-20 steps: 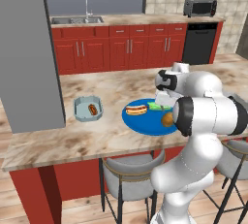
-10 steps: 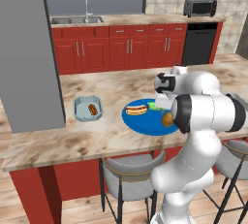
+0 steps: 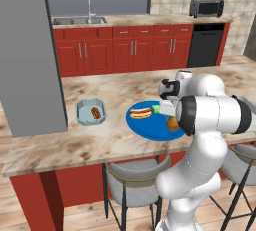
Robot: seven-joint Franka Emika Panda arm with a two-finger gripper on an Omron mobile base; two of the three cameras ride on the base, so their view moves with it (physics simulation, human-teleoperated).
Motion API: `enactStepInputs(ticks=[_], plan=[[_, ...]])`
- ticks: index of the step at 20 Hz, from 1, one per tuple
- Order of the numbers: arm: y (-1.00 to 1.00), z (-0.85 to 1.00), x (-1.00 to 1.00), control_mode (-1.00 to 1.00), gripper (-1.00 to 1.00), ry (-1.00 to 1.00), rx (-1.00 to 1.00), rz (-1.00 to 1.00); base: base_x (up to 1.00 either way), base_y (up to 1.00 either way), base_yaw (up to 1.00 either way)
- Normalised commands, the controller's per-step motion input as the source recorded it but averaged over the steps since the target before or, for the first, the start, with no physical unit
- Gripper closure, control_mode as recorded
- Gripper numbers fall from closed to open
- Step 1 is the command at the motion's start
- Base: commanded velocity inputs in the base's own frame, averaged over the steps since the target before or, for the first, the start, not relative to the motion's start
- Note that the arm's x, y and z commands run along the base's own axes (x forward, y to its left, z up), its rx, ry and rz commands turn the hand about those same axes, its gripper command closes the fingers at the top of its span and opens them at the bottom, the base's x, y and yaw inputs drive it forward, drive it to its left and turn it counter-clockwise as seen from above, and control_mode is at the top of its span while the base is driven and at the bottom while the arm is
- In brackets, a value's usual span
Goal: Place one cooked food and one vegetable from the large plate to each tupperware container.
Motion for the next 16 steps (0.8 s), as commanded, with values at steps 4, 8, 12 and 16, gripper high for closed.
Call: enactStepInputs(ticks=[4,8,12,16], plan=[[0.00,-0.23,0.00,-1.00,-1.00,0.01,0.00,0.00,0.00,0.00,0.00],[0.00,-0.14,0.00,-1.00,-1.00,0.01,0.00,0.00,0.00,0.00,0.00],[0.01,-0.04,0.00,-1.00,-1.00,0.00,0.00,0.00,0.00,0.00,0.00],[0.02,-0.02,0.00,-1.00,1.00,0.00,0.00,0.00,0.00,0.00,0.00]])
